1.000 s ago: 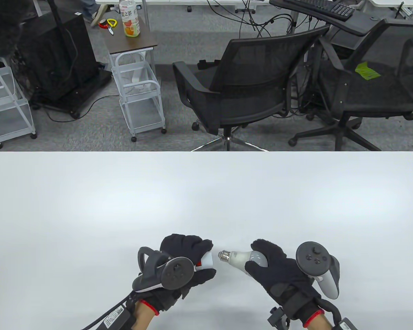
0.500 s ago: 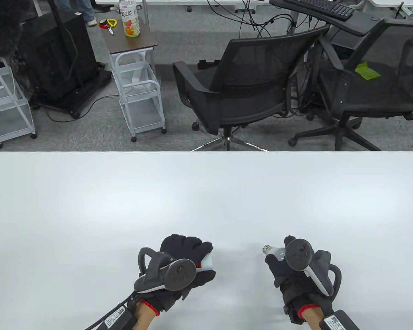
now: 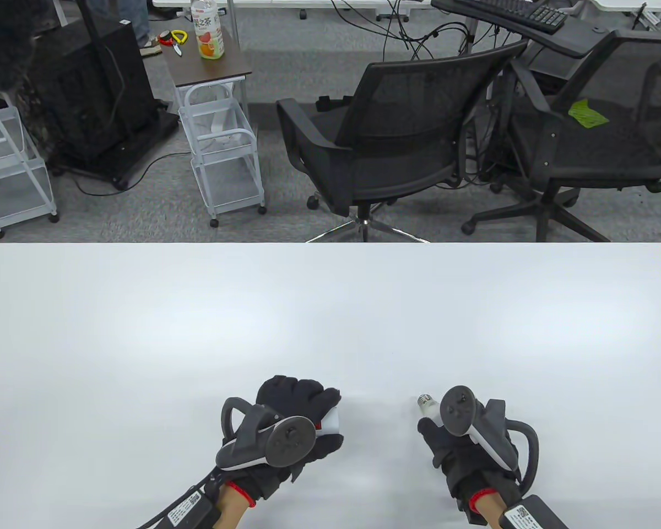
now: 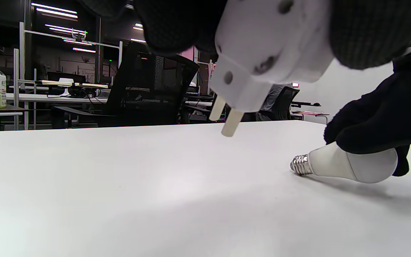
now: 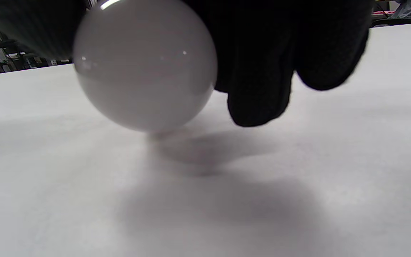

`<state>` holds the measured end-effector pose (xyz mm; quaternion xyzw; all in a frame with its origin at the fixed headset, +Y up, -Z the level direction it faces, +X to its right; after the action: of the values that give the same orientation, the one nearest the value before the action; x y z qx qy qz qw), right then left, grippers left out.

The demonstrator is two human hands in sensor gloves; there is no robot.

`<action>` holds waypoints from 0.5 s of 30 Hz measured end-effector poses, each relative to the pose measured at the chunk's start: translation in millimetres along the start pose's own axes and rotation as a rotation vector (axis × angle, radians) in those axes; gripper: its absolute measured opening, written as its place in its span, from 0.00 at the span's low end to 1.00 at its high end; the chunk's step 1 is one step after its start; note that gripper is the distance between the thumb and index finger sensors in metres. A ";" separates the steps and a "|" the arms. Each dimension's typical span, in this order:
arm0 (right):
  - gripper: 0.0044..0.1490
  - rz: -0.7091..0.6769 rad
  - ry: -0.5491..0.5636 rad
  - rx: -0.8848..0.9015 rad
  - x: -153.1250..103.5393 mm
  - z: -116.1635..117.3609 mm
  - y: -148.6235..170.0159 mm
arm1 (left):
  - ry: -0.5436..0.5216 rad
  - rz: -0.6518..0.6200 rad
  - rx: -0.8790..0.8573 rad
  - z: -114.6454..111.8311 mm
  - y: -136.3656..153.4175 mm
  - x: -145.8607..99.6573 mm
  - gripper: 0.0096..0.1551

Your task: Unscrew light bulb from socket

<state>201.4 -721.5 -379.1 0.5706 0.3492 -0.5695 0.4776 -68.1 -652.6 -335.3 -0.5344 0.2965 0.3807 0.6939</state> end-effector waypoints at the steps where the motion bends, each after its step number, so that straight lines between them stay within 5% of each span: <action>1: 0.55 -0.007 -0.015 -0.013 0.3 2.7 -1.5 | 0.005 -0.004 0.010 -1.0 -1.1 0.2 0.47; 15: 0.55 -0.021 -0.079 -0.020 1.5 16.4 -5.2 | 0.011 0.002 0.010 -2.5 -1.0 0.9 0.47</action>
<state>191.6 -735.6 -379.6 0.5394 0.3417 -0.5930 0.4905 -66.8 -655.0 -336.2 -0.5328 0.3025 0.3771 0.6946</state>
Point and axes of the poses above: the tracker on the back of each hand, its own y axis roughly to the little-finger side, its own x axis roughly from the wrist to the fingertips, z = x × y, the point moved 5 cm from there along x, roughly from the wrist to the fingertips, and after that the axes turned 12 degrees about x, right-handed, at the moved point
